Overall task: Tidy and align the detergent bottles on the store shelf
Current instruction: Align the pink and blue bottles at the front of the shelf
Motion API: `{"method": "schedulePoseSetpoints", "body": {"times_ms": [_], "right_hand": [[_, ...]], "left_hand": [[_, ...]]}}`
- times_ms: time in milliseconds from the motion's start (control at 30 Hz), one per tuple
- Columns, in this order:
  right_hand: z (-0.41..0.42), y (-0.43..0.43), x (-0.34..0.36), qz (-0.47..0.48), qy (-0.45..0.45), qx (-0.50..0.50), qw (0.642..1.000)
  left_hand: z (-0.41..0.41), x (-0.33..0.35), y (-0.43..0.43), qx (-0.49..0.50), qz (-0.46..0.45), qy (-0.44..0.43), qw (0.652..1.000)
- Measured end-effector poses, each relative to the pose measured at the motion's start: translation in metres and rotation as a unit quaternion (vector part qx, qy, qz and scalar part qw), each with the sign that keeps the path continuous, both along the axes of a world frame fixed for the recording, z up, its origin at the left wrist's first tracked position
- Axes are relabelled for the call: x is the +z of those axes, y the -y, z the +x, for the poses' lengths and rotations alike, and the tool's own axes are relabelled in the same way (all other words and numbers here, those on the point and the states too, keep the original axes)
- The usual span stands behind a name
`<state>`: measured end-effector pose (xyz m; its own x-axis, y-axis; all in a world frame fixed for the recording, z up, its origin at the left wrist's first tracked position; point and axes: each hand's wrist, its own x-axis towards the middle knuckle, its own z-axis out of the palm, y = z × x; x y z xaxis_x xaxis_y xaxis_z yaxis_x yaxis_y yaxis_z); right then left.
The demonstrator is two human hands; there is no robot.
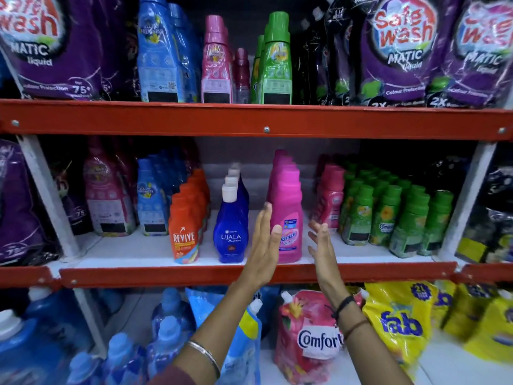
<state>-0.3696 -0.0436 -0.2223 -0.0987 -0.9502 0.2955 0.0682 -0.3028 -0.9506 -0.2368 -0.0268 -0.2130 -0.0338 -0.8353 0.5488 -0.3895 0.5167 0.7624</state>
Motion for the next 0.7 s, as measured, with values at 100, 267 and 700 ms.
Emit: {"method": "schedulePoseSetpoints", "body": {"times_ms": [100, 267, 700], "right_hand": [[-0.006, 0.006, 0.001, 0.015, 0.009, 0.054, 0.998], [-0.009, 0.013, -0.002, 0.004, -0.003, 0.096, 0.995], [-0.012, 0.016, -0.008, -0.006, 0.041, 0.080, 0.996]], "left_hand": [[-0.009, -0.007, 0.001, 0.019, 0.069, -0.033, 0.997], [-0.005, -0.009, 0.009, -0.019, 0.087, -0.053, 0.995], [0.004, -0.007, 0.014, -0.086, 0.118, -0.075, 0.987]]}}
